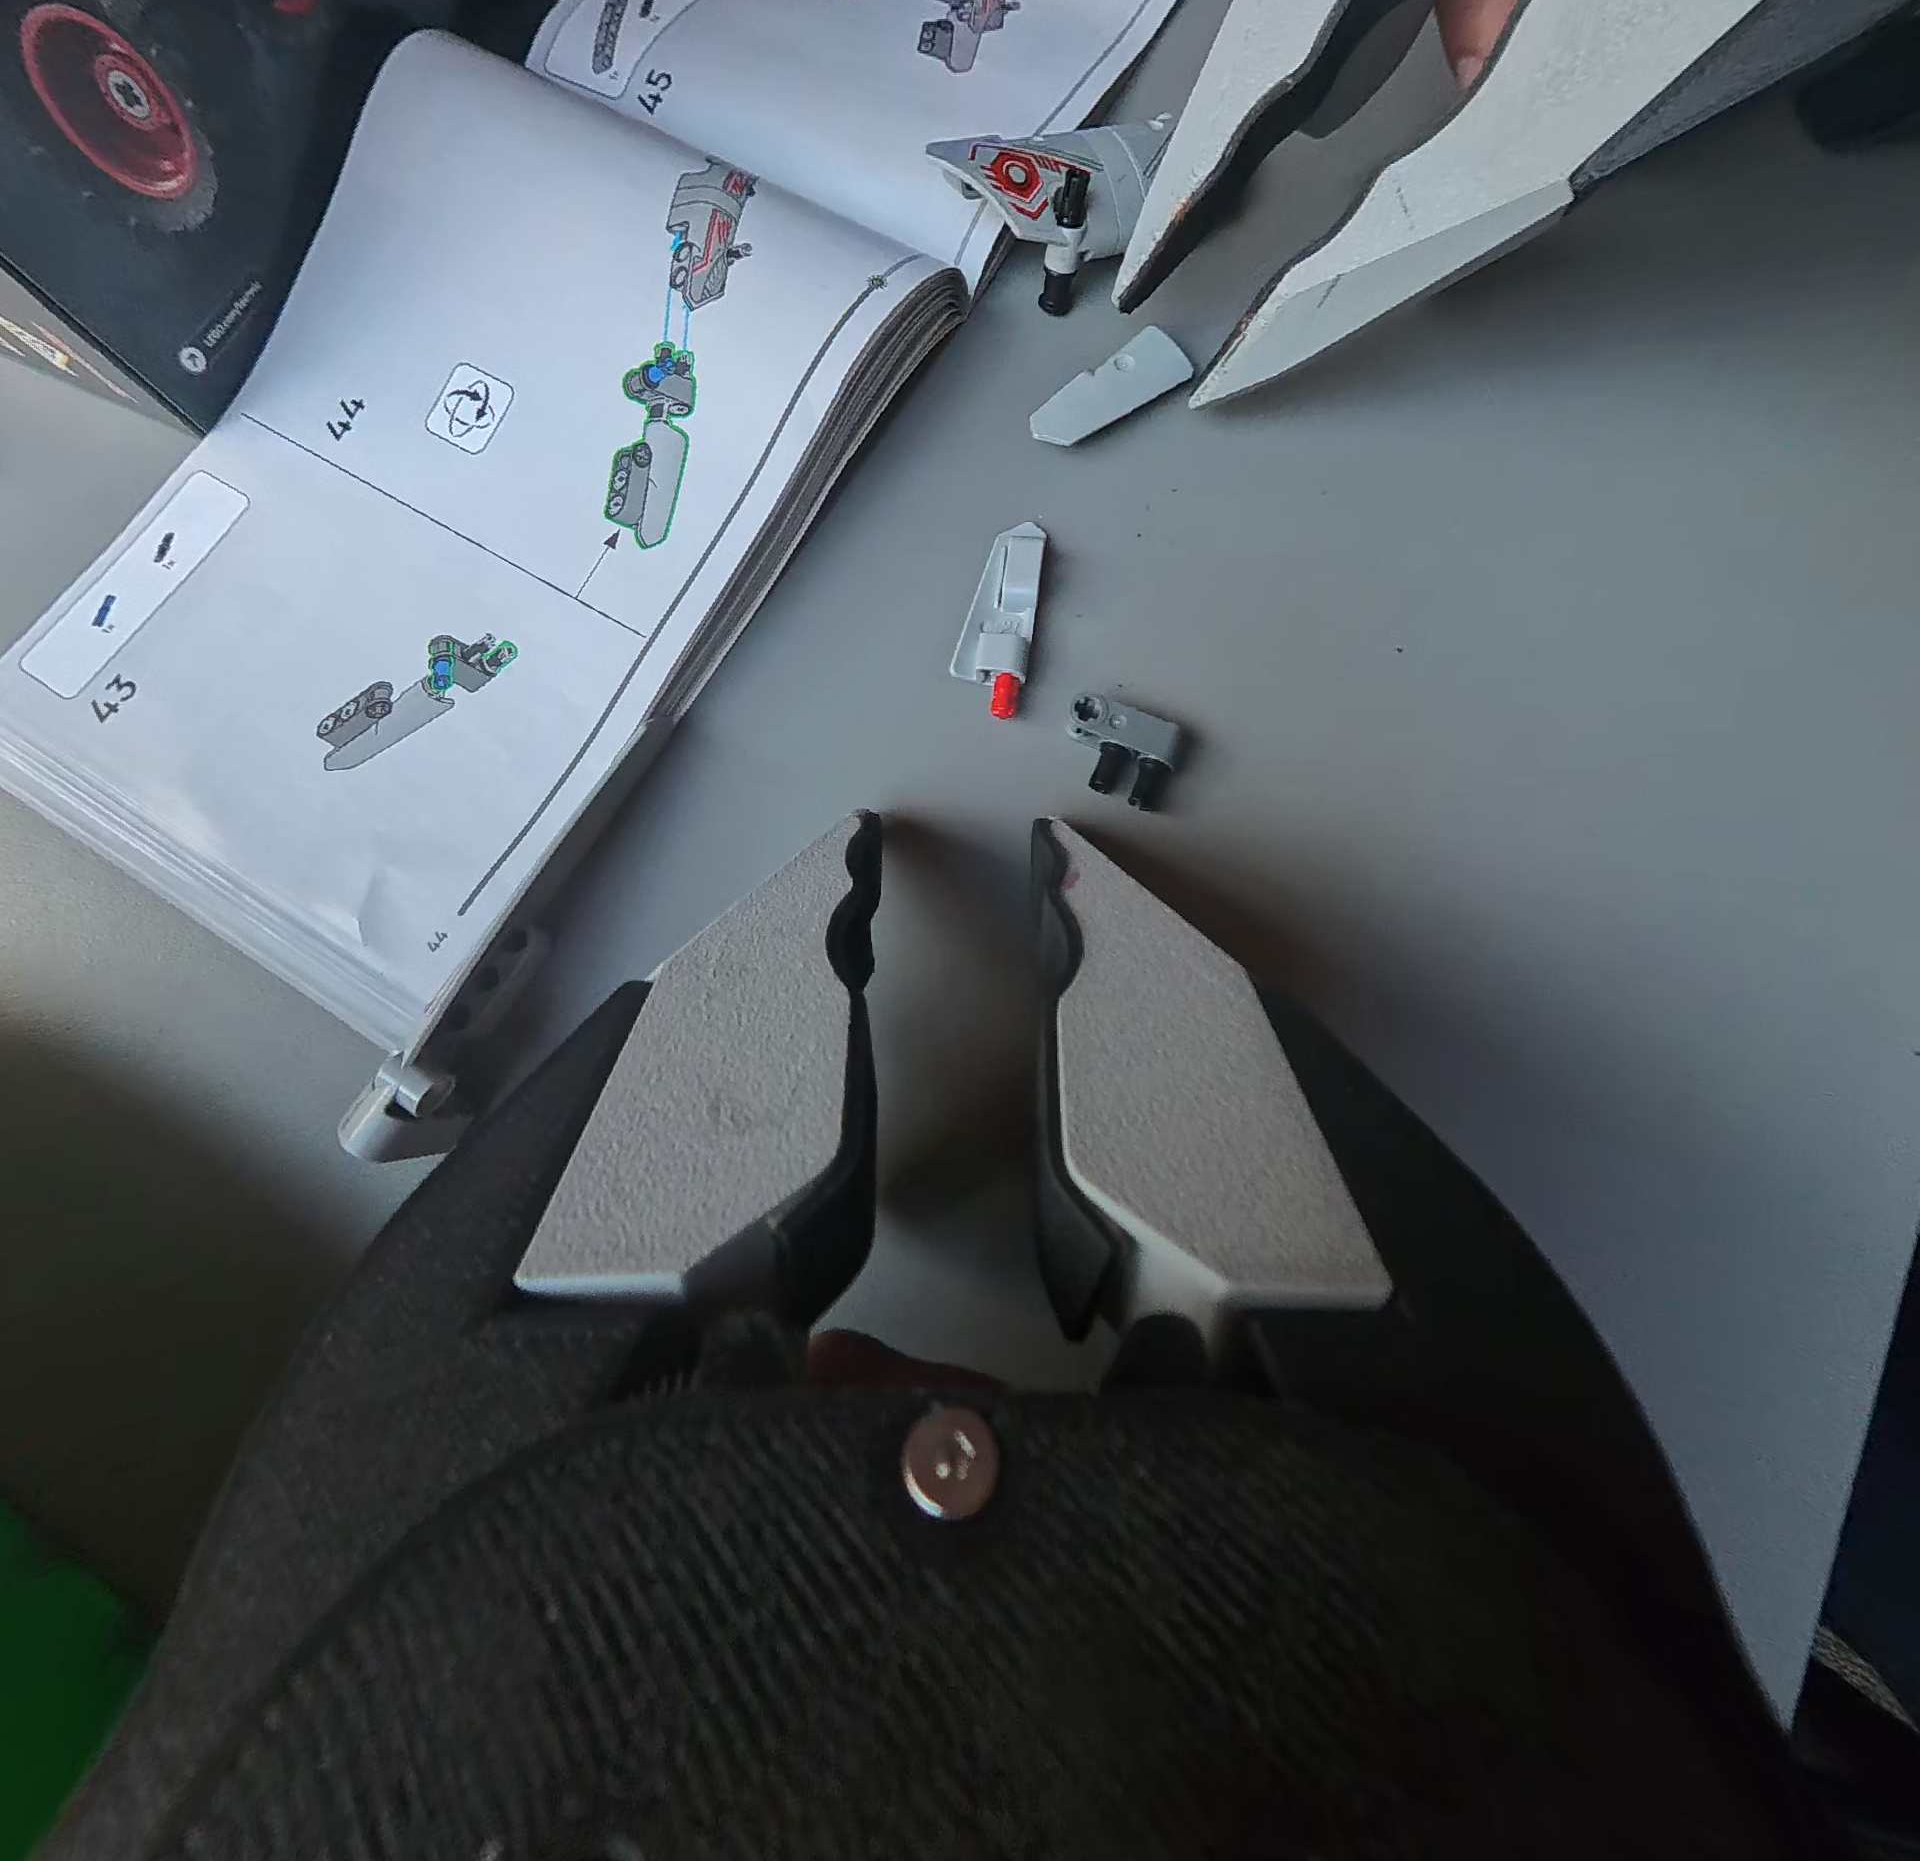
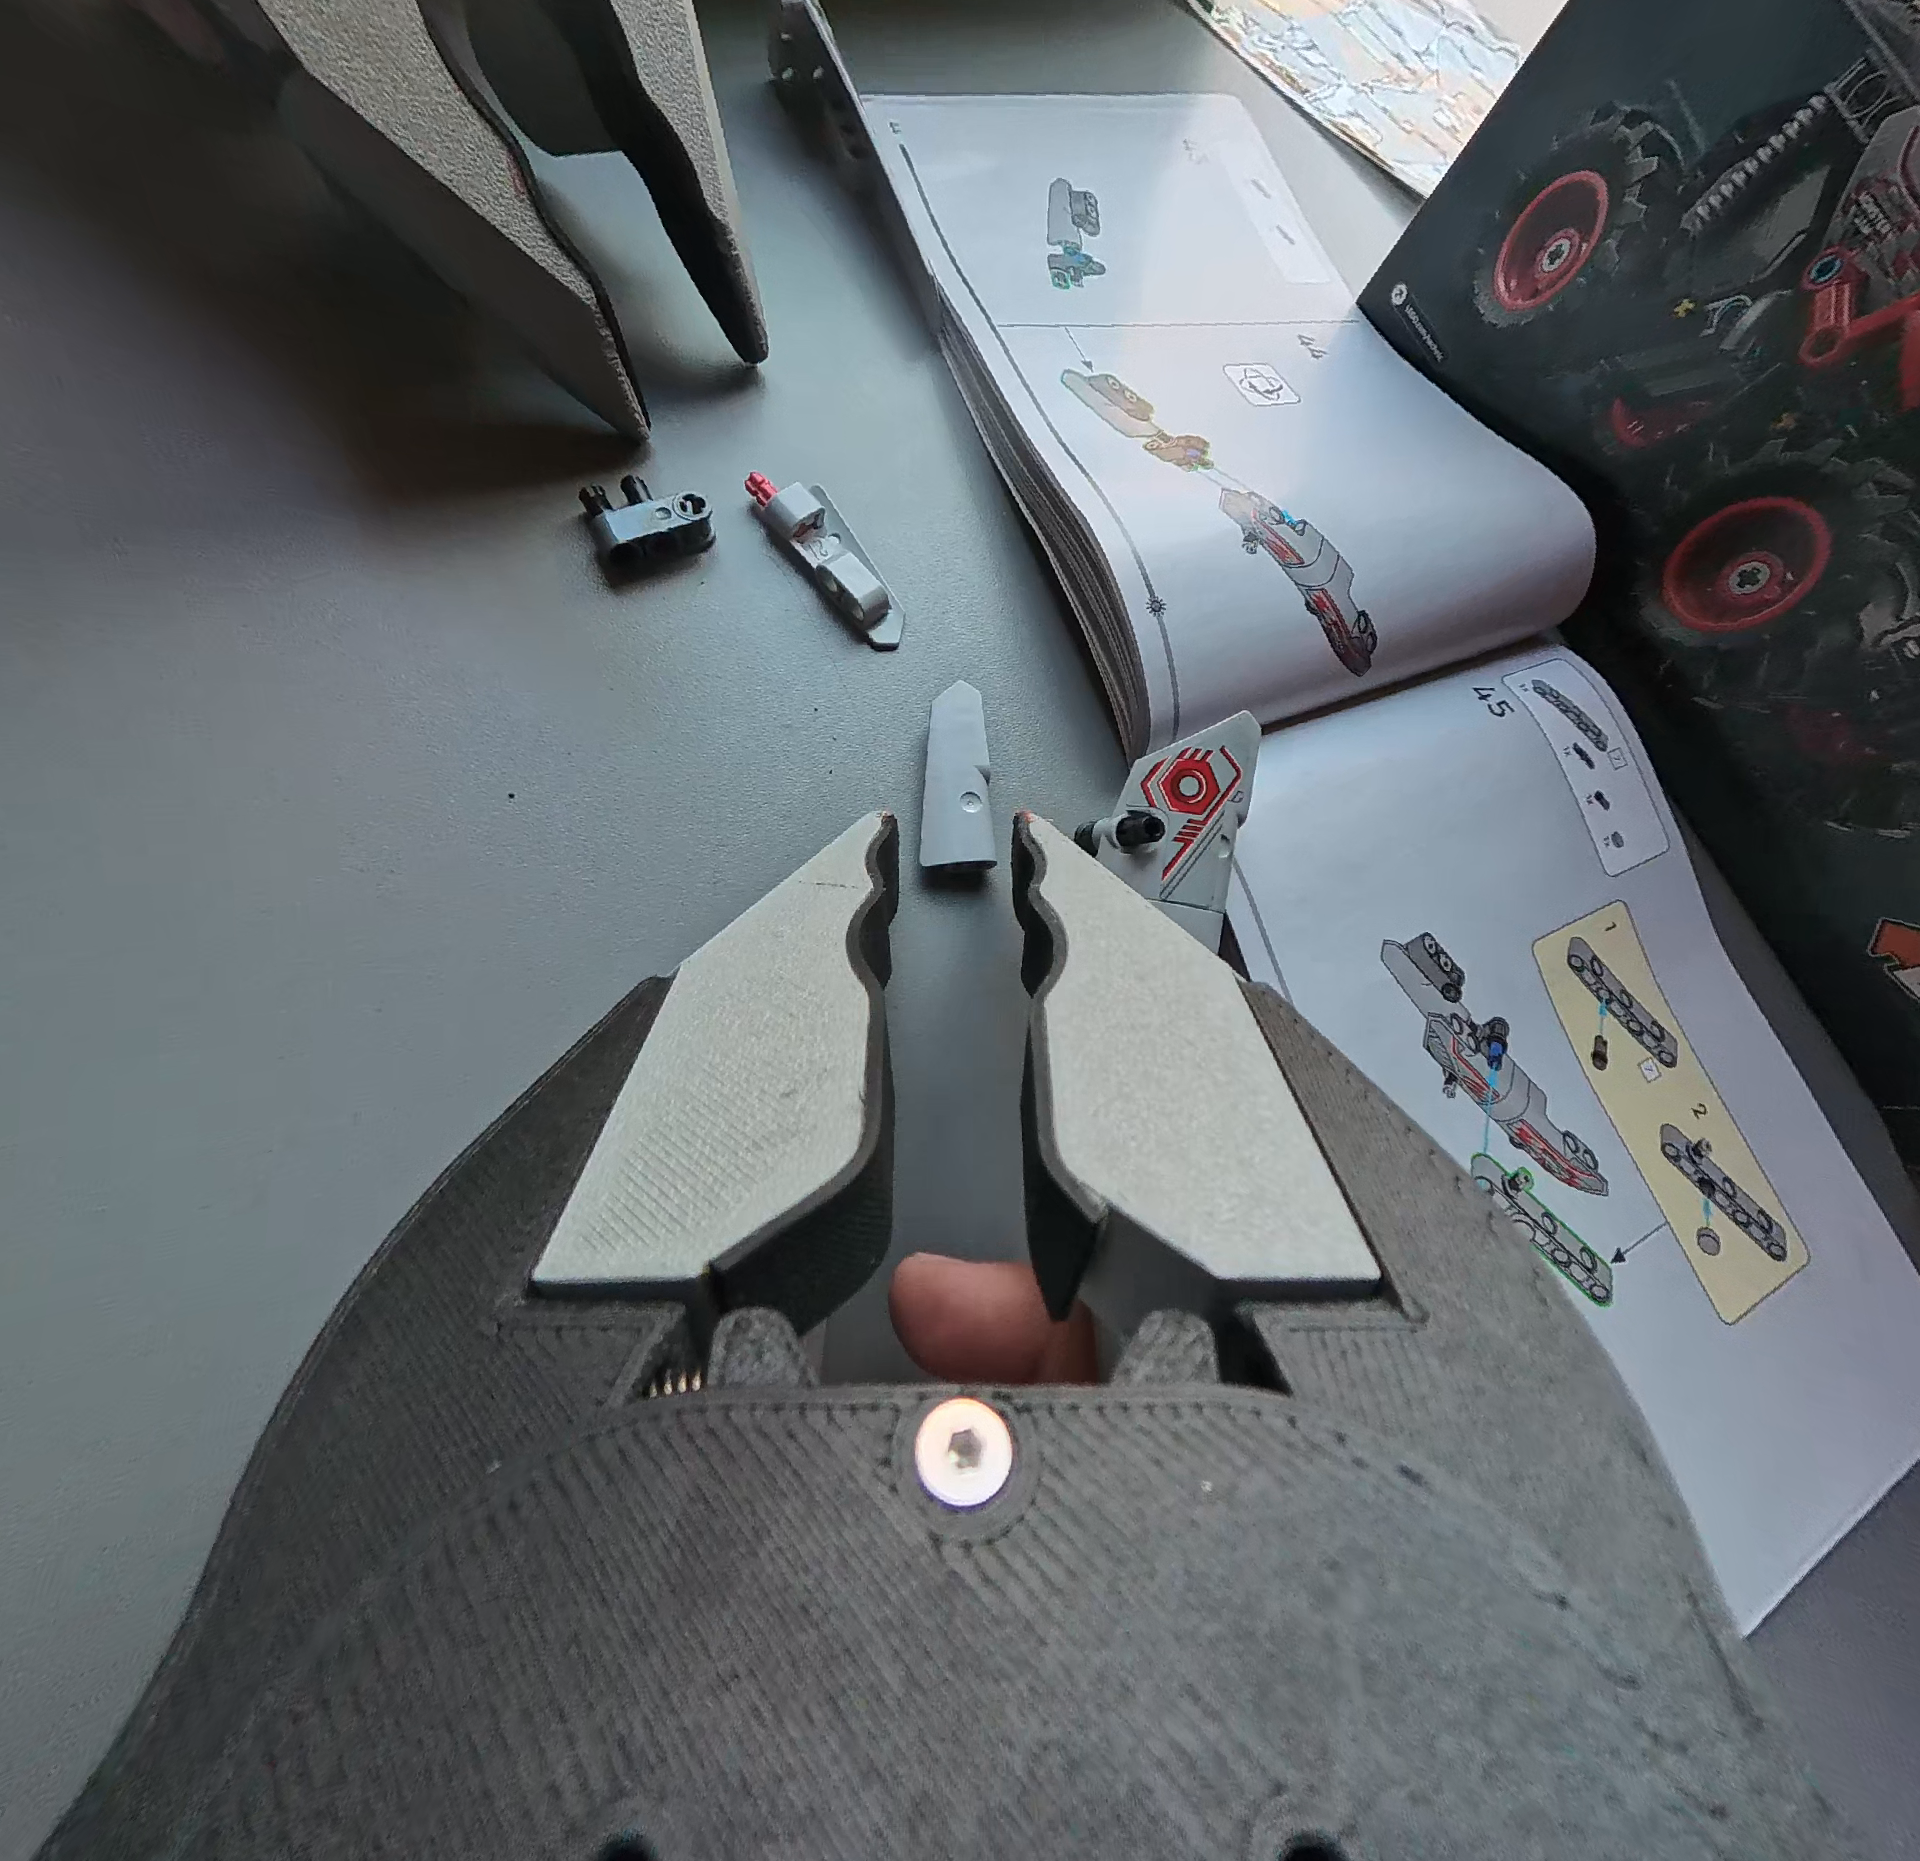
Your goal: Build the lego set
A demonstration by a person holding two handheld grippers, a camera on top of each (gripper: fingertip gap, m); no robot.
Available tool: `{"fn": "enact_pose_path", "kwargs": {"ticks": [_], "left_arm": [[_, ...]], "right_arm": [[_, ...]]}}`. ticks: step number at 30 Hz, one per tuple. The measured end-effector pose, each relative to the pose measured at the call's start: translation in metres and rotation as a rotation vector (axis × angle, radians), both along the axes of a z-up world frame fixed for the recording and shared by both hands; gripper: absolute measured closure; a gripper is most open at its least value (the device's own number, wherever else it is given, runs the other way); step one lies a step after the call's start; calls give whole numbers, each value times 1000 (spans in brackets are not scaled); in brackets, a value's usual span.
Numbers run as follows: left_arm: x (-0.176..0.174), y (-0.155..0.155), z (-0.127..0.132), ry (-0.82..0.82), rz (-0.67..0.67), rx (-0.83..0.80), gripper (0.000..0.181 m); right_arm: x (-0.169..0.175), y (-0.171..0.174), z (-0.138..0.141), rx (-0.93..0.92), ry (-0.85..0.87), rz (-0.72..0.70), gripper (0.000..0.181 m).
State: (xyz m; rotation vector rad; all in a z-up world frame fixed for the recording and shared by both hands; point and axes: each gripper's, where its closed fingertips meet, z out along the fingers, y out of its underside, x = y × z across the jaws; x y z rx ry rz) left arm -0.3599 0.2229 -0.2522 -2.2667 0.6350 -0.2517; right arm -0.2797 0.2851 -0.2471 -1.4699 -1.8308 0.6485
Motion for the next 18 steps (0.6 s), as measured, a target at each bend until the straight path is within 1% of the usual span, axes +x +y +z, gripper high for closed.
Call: {"fn": "enact_pose_path", "kwargs": {"ticks": [18], "left_arm": [[-3, 0, 0, 14, 7, 1, 154]], "right_arm": [[0, 2, -1, -23, -8, -11, 162]]}}
